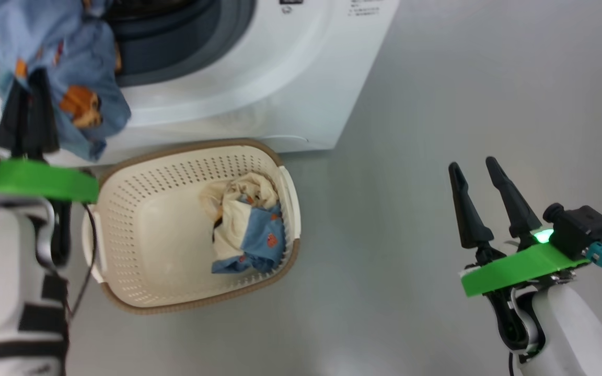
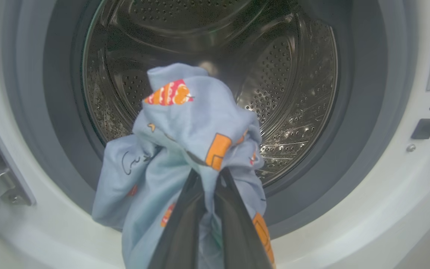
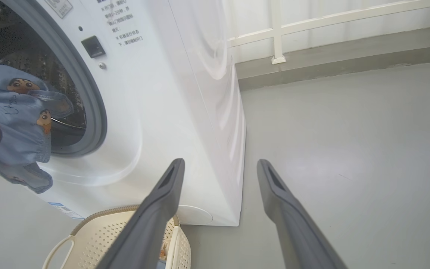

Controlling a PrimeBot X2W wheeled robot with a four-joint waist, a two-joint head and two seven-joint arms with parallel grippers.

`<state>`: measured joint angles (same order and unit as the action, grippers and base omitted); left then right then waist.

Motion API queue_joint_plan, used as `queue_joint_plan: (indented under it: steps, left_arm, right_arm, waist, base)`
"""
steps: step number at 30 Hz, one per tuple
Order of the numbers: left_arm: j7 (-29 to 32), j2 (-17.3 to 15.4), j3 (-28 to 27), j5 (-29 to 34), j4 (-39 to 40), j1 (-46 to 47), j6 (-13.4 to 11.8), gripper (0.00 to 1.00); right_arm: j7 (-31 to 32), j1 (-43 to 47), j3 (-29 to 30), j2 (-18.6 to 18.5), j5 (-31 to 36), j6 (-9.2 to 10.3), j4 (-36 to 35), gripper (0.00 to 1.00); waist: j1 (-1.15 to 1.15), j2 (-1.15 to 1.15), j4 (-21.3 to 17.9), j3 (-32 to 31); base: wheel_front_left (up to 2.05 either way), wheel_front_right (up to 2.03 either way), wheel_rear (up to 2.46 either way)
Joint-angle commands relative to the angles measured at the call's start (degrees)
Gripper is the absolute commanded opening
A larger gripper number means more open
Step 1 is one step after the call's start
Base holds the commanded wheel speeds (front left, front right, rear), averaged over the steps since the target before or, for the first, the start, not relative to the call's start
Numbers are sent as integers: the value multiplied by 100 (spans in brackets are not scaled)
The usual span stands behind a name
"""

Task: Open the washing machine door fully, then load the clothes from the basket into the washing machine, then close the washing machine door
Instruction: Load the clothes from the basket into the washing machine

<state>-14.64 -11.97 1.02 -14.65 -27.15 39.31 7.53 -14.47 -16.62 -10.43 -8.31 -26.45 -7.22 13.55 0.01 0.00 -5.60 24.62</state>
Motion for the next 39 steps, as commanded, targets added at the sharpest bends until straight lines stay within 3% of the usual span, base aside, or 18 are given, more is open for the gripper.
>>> queue_joint_plan:
  steps: [1,12,18,23,31,37,38,39]
  left_arm:
    - [-36,-321,-46,-5,-140,453,-5,0]
    - [-36,-674,139,-11,-1668,2317,-5,0]
    - [-36,-847,169,160,-2118,2954,-5,0]
    - [-36,-968,105,299,-2081,3331,-5,0]
    - [-36,-1098,44,439,-1304,3422,-5,0]
    - [-36,-1143,-108,476,-1363,3317,-9,0]
    - [-36,-1143,-169,470,-1403,3285,-16,6]
    - [-36,-1146,-204,480,-1489,3254,-15,36]
  right_arm:
    - [-53,-116,-92,48,70,-26,-134,100]
    - [-53,-307,-152,270,55,-26,-188,100]
    - [-53,-364,-251,365,33,-26,-194,100]
    - [-53,-424,-332,428,13,-26,-201,100]
    - [-53,-489,-400,490,-18,-26,-231,100]
    - [-53,-486,-426,514,-25,-26,-236,100]
    - [-53,-483,-431,517,-27,-26,-235,100]
    - [-53,-479,-432,519,-29,-26,-235,100]
  waist:
    - [-1,0,-252,304]
    - [-1,0,-557,772]
    - [-1,0,-732,904]
    - [-1,0,-880,1008]
    - [-1,0,-1078,1146]
    - [-1,0,-1172,1188]
    - [-1,0,-1185,1186]
    - [-1,0,-1192,1188]
  base:
    - [0,0,0]
    - [0,0,0]
    - [0,0,0]
    - [0,0,0]
    - [0,0,0]
    - [0,0,0]
    - [0,0,0]
    - [0,0,0]
